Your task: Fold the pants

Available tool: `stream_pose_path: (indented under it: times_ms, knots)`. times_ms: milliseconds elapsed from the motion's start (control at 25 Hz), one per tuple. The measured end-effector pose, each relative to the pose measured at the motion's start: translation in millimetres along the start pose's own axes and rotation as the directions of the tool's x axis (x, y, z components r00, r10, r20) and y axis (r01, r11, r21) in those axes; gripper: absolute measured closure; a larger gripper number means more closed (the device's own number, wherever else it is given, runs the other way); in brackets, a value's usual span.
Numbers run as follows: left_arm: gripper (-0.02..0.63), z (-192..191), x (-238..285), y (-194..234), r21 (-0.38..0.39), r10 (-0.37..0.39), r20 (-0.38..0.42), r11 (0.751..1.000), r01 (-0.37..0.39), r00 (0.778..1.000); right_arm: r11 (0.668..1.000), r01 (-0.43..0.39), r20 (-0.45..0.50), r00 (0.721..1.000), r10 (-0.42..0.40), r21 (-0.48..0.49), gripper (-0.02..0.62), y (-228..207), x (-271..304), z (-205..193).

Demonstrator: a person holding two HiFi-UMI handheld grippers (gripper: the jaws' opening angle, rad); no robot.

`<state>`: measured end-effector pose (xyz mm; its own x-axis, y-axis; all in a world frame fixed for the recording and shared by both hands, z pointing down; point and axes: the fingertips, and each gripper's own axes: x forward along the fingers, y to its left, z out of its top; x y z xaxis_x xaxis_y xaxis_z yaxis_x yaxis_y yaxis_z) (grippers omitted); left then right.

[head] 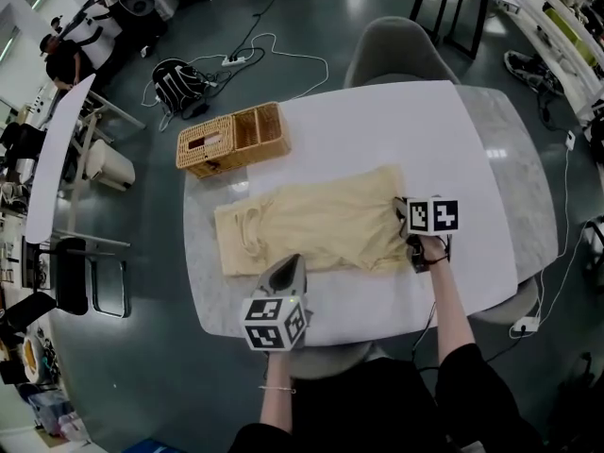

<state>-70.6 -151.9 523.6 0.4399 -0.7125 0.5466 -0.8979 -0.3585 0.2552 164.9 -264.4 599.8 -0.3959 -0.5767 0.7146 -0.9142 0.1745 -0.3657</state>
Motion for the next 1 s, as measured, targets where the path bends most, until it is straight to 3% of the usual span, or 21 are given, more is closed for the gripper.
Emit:
stream_pose_path:
  times_ms: [440,1000]
  knots:
    - [0.598,8,-32,25,0.0,0.027,0.052,1.0,-0.027,0.998,0.999,-0.037,0.04,0.998,0.038,-0.007,0.566,46,-29,21]
    - [0.598,10,-81,72,-0.013,0.013,0.104,1.0,-0.012,0.994,1.0,-0.01,0.046,0.999,0.01,0.019,0.566,123,-47,34]
